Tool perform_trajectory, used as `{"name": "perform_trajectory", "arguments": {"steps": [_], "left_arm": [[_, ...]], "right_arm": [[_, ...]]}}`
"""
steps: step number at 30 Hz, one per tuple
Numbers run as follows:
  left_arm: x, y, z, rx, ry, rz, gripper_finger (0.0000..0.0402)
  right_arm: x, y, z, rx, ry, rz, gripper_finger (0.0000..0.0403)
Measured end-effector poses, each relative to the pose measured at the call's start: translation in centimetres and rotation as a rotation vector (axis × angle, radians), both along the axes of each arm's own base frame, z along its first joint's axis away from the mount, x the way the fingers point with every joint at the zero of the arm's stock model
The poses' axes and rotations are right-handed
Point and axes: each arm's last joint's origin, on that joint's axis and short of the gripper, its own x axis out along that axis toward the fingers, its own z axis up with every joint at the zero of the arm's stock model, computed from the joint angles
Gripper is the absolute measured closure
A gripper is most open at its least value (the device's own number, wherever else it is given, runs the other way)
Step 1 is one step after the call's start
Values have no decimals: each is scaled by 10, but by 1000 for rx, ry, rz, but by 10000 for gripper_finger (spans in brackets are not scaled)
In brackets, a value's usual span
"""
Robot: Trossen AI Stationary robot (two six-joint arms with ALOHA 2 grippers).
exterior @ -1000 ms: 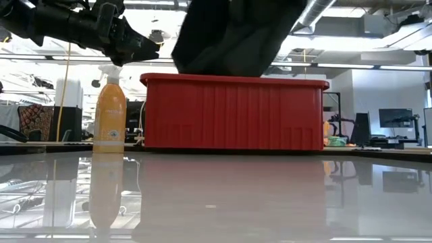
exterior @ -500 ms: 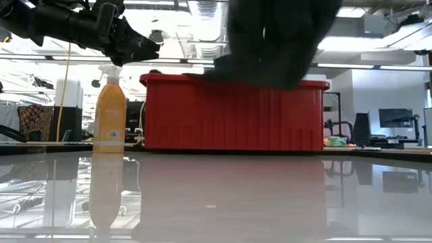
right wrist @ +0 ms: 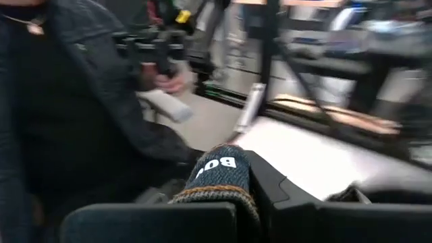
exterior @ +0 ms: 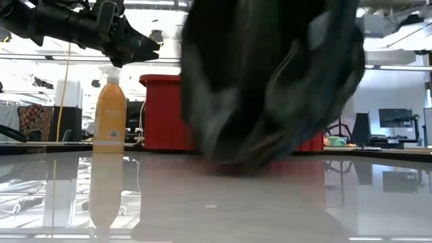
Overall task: Fold Laundry from Bin
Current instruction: Remove the dark blue pants from the red bin
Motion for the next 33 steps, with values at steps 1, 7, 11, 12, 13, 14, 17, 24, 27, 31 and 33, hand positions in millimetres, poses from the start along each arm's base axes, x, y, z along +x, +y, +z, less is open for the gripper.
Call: {"name": "perform_trajectory", "arguments": {"steps": [1,7,11,12,13,14,17,24,27,31,33], "left_arm": [[0,0,0,0,0,0,159],[0,0,0,-23,-7,-3,159],[0,0,-1,-38,-6,-2,159],[0,0,-1,-43,-4,-2,159],[0,0,-1,-44,-1,-1,159],[0,0,-2,-45,1,-1,159],[0,0,-3,-46,11,-1,159],[0,0,-6,-75,37,-1,159],[0,-1,-8,-98,55,-39,159],[0,-4,-10,-129,65,-98,159],[0,-6,-10,-130,65,-113,159]], "right_arm": [[5,4,-10,25,14,32,375],[31,27,-56,68,164,85,365],[50,25,-69,150,283,35,348],[54,23,-68,177,294,20,345],[57,21,-68,192,315,5,341],[59,19,-69,191,340,-6,338],[63,13,-66,125,371,-19,325],[55,-5,-21,-79,374,-84,261],[53,-10,-13,-128,440,-117,222],[48,-12,-9,-197,541,-102,182],[45,-14,-7,-276,550,-100,175]]}}
